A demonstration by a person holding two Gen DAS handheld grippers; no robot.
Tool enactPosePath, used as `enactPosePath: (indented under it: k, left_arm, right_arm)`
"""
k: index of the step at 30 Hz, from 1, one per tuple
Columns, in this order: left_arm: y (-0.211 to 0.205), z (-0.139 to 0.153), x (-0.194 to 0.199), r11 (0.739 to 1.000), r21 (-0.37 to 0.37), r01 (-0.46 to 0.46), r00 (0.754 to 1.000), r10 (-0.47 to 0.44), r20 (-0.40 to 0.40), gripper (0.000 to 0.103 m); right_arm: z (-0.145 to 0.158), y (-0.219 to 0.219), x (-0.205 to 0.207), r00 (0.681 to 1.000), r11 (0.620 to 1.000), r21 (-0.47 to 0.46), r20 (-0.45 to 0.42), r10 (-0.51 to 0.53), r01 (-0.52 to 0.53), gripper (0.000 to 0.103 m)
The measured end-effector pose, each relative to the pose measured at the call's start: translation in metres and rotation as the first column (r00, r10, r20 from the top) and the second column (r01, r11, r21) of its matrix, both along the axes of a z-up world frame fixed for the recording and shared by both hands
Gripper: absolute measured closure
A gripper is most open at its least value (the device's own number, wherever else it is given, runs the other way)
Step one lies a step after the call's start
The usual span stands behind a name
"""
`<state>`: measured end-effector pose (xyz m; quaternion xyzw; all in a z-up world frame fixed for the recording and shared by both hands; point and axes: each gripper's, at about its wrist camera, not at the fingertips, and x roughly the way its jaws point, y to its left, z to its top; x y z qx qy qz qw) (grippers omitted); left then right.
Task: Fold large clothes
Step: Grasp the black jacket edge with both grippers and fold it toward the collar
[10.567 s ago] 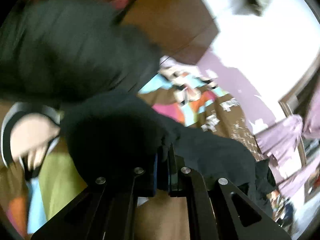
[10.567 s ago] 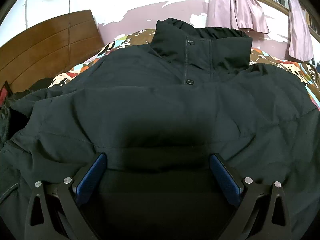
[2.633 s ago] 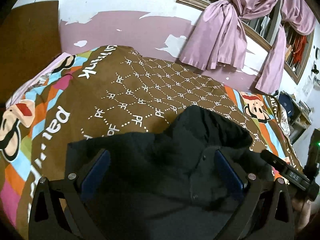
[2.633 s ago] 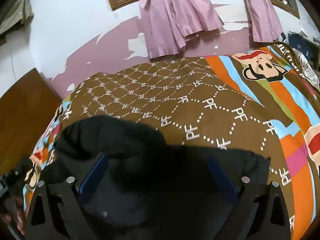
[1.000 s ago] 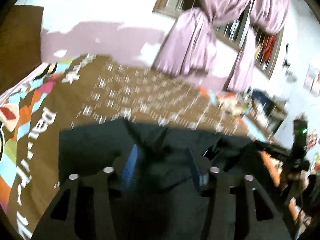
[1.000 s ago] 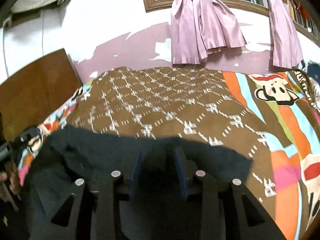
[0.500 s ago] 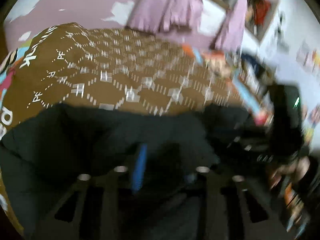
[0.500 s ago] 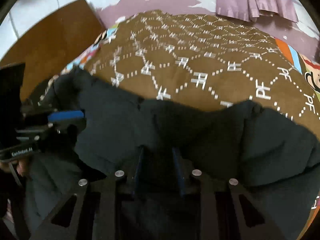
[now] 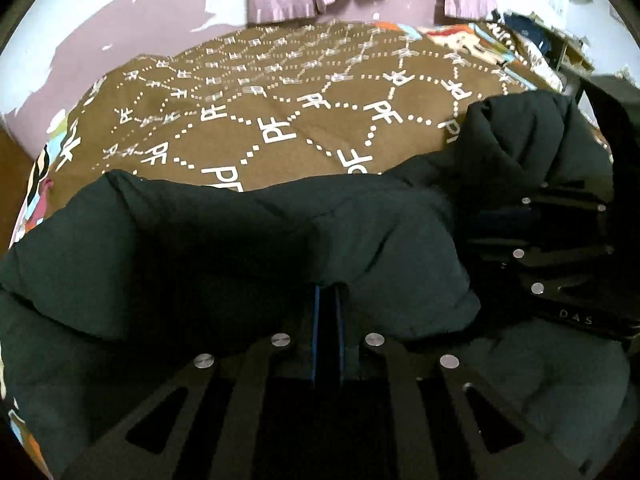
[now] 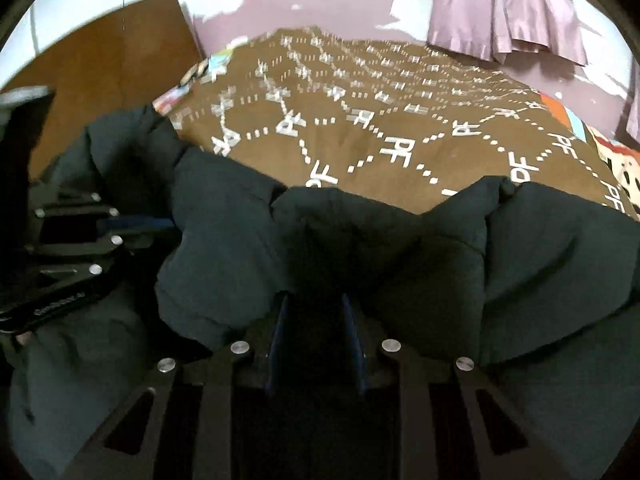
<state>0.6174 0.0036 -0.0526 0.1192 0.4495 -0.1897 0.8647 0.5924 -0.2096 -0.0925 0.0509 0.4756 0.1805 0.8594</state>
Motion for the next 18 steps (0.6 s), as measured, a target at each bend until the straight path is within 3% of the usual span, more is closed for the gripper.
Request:
enactPosePath:
  k: [3,6,9,12,15,18]
  left_arm:
    - [0.006,0.006,-0.006,0.999,-0.053,-0.001,1.000,0.003,0.031,0.096]
    - [0.025,0.023,-0.017,0.983,-0.179,-0.048,0.998,0.054,0.027,0.096]
    - [0.037,0.037,-0.028,0.963,-0.258,-0.077,0.995,0.090,0.039,0.096]
    - [0.034,0.038,-0.023,0.968,-0.228,-0.101,0.994,0.105,0.005,0.096]
    - [0.024,0.023,-0.013,0.982,-0.134,-0.129,0.991,0.123,-0.058,0.096]
    - [0.016,0.017,-0.013,0.989,-0.076,-0.128,0.991,0.124,-0.047,0.096]
  right_arm:
    - [0.020,-0.016,-0.012,0.997,0.998,0.014,0.040,-0.060,0.059,0.077]
    - [0.031,-0.026,-0.016,0.994,0.995,0.002,0.051,-0.097,0.097,0.077]
    - [0.024,-0.030,-0.017,0.992,0.992,-0.027,0.010,-0.124,0.124,0.077]
    - [0.008,-0.026,-0.015,0.993,0.993,-0.046,-0.038,-0.113,0.111,0.076]
    - [-0.003,-0.022,-0.009,0.992,0.993,-0.062,-0.062,-0.107,0.104,0.076]
    - [0.000,-0.022,-0.013,0.993,0.993,-0.063,-0.057,-0.099,0.096,0.076]
